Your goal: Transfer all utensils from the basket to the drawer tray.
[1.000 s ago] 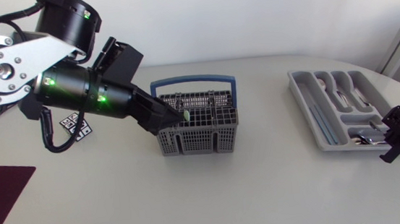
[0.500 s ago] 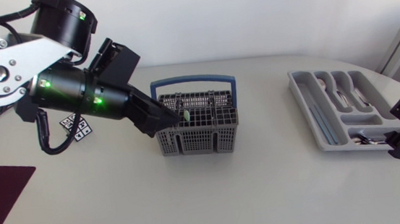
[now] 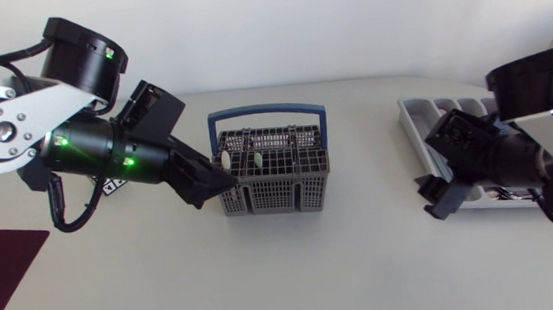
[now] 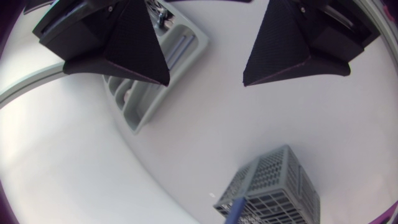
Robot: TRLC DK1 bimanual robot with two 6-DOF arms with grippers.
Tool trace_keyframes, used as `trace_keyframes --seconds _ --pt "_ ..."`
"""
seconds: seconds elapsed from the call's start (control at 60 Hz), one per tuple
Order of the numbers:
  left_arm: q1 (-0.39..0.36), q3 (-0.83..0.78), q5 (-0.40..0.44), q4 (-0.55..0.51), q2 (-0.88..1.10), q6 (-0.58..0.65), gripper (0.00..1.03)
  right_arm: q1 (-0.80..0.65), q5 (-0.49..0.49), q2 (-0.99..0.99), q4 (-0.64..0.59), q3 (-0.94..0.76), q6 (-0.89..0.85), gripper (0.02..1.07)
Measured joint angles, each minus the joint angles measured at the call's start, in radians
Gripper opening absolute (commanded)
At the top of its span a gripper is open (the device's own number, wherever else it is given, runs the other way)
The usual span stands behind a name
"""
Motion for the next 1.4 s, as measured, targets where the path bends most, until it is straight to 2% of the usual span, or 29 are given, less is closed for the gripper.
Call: trace_keyframes --seconds 0.15,0.283,0.517,0.567,0.6,0.733,0.817,0.967,1.0,1.167,1.333,1.4 --pt "0.017 -0.034 -0.004 0.021 -0.007 0.005 0.91 0.168 0.018 0.062 -0.023 0.093 0.167 0.88" --pt "0.043 -0.051 -0.004 0.046 -0.008 0.009 0.91 0.248 0.004 0.141 -0.026 0.179 0.279 0.88" --pt "0.084 -0.096 -0.003 0.098 -0.034 0.009 0.91 0.321 -0.125 0.282 -0.044 0.326 0.448 0.87" --pt "0.093 -0.106 0.014 0.11 -0.043 0.012 0.91 0.33 -0.154 0.312 -0.045 0.361 0.474 0.81" --pt "0.096 -0.11 0.021 0.114 -0.047 0.013 0.92 0.333 -0.168 0.332 -0.045 0.38 0.487 0.78" --pt "0.105 -0.126 0.079 0.127 -0.058 0.053 0.92 0.352 -0.208 0.406 -0.043 0.441 0.531 0.78" --pt "0.105 -0.141 0.12 0.138 -0.069 0.079 0.92 0.359 -0.229 0.449 -0.043 0.458 0.551 0.7" --pt "0.107 -0.158 0.159 0.166 -0.075 0.119 0.95 0.366 -0.25 0.523 -0.031 0.5 0.571 0.69" --pt "0.108 -0.164 0.172 0.172 -0.075 0.13 0.95 0.37 -0.253 0.542 -0.029 0.515 0.578 0.66" --pt "0.108 -0.19 0.195 0.194 -0.075 0.179 0.95 0.399 -0.254 0.614 -0.016 0.577 0.626 0.6" --pt "0.115 -0.191 0.2 0.221 -0.069 0.215 0.95 0.432 -0.253 0.685 0.024 0.621 0.662 0.59" --pt "0.12 -0.193 0.2 0.233 -0.063 0.222 0.95 0.438 -0.247 0.715 0.036 0.631 0.674 0.51"
